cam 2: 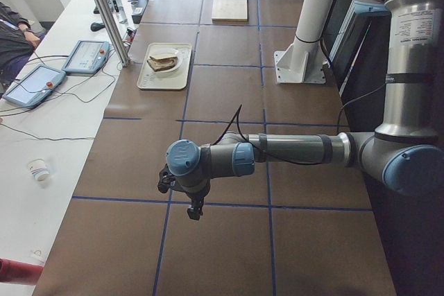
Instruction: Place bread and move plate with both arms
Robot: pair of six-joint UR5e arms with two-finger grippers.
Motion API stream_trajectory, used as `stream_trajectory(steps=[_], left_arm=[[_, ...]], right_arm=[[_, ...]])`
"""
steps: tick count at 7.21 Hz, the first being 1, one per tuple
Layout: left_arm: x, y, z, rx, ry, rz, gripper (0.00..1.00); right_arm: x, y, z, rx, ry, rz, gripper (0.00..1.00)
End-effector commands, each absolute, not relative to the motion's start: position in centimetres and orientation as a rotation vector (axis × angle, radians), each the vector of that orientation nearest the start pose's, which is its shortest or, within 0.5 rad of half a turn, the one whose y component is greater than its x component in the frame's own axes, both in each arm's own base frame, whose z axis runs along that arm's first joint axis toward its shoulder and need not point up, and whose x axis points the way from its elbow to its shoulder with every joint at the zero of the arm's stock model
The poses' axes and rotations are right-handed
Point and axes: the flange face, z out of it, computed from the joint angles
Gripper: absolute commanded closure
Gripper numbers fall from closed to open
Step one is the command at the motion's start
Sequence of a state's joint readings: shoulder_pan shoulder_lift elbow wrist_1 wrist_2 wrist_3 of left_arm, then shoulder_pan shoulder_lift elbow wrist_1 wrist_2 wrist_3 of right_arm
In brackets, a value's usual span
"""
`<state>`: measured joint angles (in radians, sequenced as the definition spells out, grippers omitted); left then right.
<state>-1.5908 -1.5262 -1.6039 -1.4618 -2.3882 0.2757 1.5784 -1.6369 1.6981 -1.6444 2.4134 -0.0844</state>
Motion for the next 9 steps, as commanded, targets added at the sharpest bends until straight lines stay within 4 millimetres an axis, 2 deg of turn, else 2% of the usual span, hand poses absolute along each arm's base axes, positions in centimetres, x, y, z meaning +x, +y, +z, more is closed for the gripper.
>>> stream_trajectory(steps=[1, 9], left_arm=[[-7.24, -45.93, 67.25, 0.000, 0.789, 0.187, 0.00], [-7.13, -45.94, 67.36, -0.014, 0.793, 0.158, 0.00]], right_arm=[[6.27, -46.19, 63.03, 0.027, -0.839, -0.067, 0.00], [6.29, -46.18, 63.13, 0.025, -0.836, -0.066, 0.00]])
